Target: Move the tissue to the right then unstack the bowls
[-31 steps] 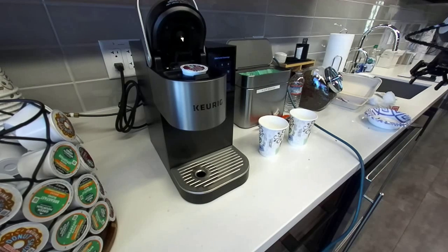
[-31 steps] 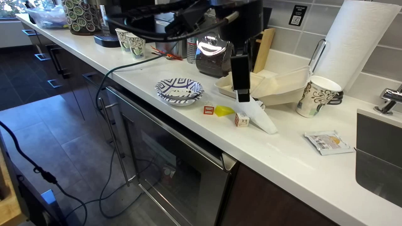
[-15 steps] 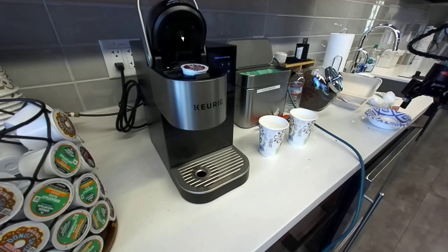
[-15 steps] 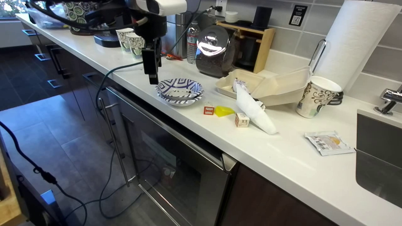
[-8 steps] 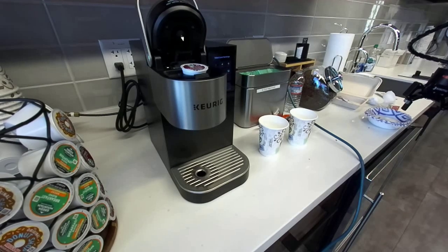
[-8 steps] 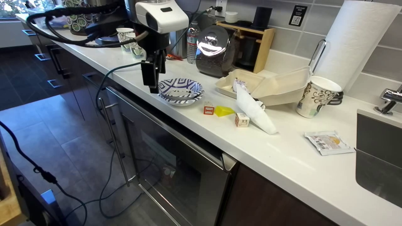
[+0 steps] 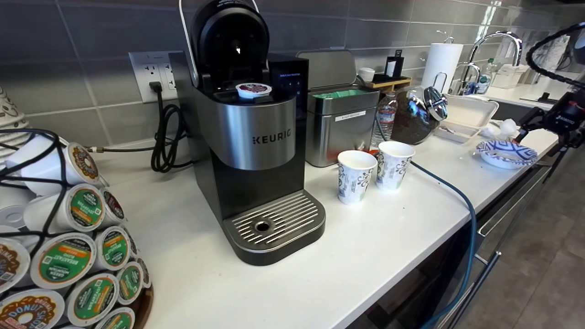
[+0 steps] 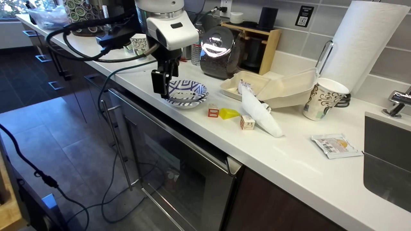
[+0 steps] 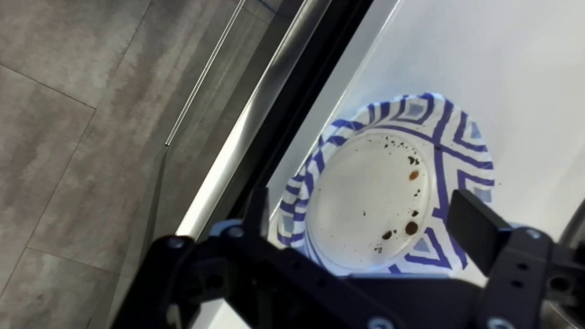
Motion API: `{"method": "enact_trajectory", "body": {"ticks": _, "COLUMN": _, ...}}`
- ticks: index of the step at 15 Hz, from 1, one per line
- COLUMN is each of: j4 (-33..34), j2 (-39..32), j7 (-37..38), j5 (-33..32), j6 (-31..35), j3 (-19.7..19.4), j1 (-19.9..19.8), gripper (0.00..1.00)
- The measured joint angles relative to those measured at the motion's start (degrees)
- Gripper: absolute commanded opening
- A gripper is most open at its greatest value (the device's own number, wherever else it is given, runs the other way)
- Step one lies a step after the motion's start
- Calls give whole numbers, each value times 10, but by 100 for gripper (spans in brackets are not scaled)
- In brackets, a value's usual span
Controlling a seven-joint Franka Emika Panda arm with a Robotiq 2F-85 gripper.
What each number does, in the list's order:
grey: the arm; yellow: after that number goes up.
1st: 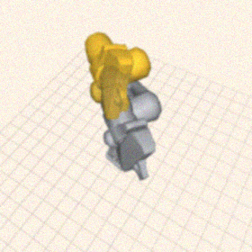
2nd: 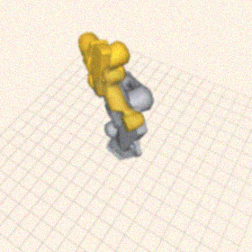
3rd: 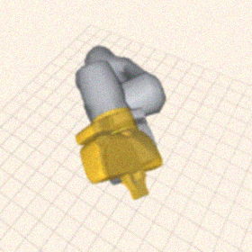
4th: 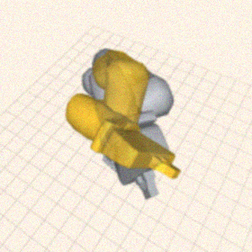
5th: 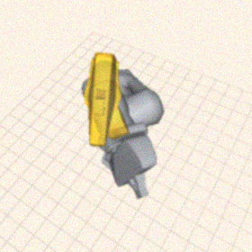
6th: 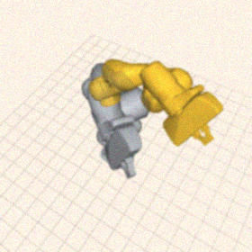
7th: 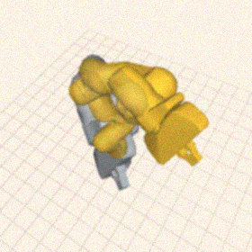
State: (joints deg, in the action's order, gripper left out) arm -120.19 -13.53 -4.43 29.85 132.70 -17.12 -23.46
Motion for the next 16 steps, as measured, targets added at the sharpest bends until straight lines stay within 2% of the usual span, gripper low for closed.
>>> {"method": "enact_trajectory", "body": {"ticks": 2, "j4": 7, "j2": -10, "j7": 0, "j5": 11, "j6": 0, "j3": 0, "j1": -5, "gripper": 78}}
{"method": "enact_trajectory", "body": {"ticks": 3, "j4": 11, "j2": -14, "j7": 0, "j5": 15, "j6": 1, "j3": 0, "j1": -7, "gripper": 72}}
{"method": "enact_trajectory", "body": {"ticks": 4, "j4": 14, "j2": -19, "j7": 0, "j5": 20, "j6": 2, "j3": 0, "j1": -8, "gripper": 72}}
{"method": "enact_trajectory", "body": {"ticks": 6, "j4": 21, "j2": -26, "j7": 0, "j5": 27, "j6": 5, "j3": 1, "j1": -8, "gripper": 49}}
{"method": "enact_trajectory", "body": {"ticks": 8, "j4": 28, "j2": -32, "j7": 0, "j5": 30, "j6": 7, "j3": 1, "j1": -9, "gripper": 42}}
{"method": "enact_trajectory", "body": {"ticks": 9, "j4": 31, "j2": -35, "j7": 1, "j5": 30, "j6": 8, "j3": 1, "j1": -9, "gripper": 27}}
{"method": "enact_trajectory", "body": {"ticks": 12, "j4": 38, "j2": -42, "j7": 1, "j5": 31, "j6": 8, "j3": 2, "j1": -10, "gripper": 1}}
{"method": "enact_trajectory", "body": {"ticks": 16, "j4": 46, "j2": -48, "j7": 1, "j5": 31, "j6": 8, "j3": 3, "j1": -11, "gripper": 0}}
